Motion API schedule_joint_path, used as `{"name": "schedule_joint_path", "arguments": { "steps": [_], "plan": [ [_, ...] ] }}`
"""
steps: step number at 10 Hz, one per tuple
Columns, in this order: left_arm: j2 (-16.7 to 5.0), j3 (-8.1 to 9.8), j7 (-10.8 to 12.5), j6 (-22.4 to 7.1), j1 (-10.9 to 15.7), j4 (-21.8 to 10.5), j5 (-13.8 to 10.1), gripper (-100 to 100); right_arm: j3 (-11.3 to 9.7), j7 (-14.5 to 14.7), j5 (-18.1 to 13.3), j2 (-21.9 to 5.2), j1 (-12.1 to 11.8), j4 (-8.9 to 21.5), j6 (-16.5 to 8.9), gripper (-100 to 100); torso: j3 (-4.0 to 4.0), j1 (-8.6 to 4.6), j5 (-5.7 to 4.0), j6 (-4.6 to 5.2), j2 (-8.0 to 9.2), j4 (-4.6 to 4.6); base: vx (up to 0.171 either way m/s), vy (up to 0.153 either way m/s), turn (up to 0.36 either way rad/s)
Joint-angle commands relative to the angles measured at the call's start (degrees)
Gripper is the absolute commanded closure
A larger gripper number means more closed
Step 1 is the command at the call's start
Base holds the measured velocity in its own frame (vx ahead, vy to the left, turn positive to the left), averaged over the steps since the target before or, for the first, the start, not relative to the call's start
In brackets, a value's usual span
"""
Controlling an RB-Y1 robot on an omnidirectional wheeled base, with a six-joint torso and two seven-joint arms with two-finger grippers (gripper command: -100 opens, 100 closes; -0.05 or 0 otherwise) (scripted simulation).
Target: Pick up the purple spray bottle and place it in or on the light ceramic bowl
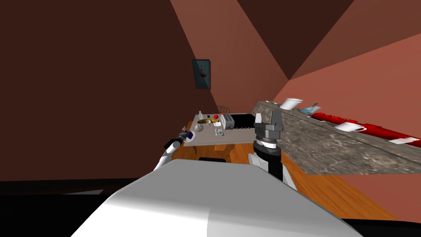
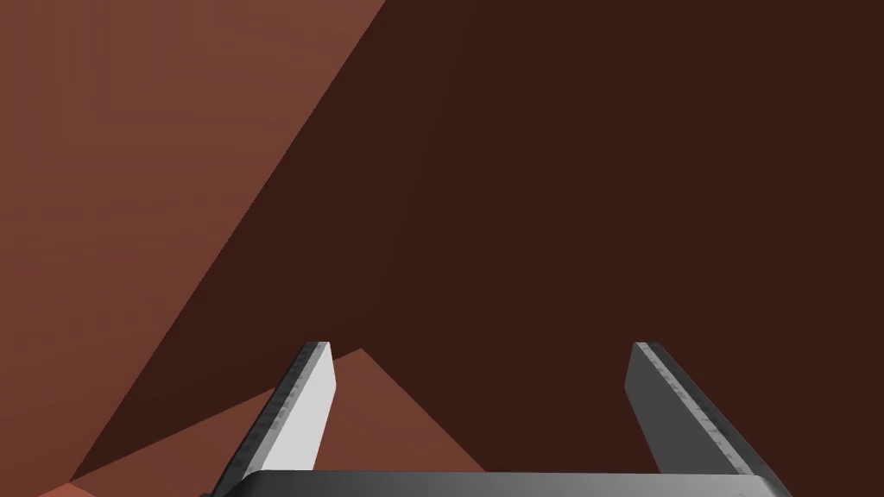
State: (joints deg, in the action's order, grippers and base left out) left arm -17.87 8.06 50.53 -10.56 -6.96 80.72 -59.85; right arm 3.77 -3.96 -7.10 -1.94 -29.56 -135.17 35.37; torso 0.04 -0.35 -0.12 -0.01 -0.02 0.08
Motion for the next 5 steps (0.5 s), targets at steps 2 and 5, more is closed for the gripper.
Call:
{"name": "schedule_joint_path", "arguments": {
  "steps": [2,5],
  "plan": [
    [-2.47,1.17,1.3,-2.79,-0.5,1.89,-0.97,-100,0.0,0.0,0.0,0.0,0.0,0.0,0.0,0,-0.01,0.05,0.01,0.0,0.0,0.0,0.029,-0.082,0.043],
    [-5.21,2.58,2.7,-5.91,-0.84,3.81,-1.96,-100,0.0,0.0,0.0,0.0,0.0,0.0,0.0,0,0.04,0.11,0.02,0.0,0.08,0.02,0.011,-0.071,0.049]
  ]
}}
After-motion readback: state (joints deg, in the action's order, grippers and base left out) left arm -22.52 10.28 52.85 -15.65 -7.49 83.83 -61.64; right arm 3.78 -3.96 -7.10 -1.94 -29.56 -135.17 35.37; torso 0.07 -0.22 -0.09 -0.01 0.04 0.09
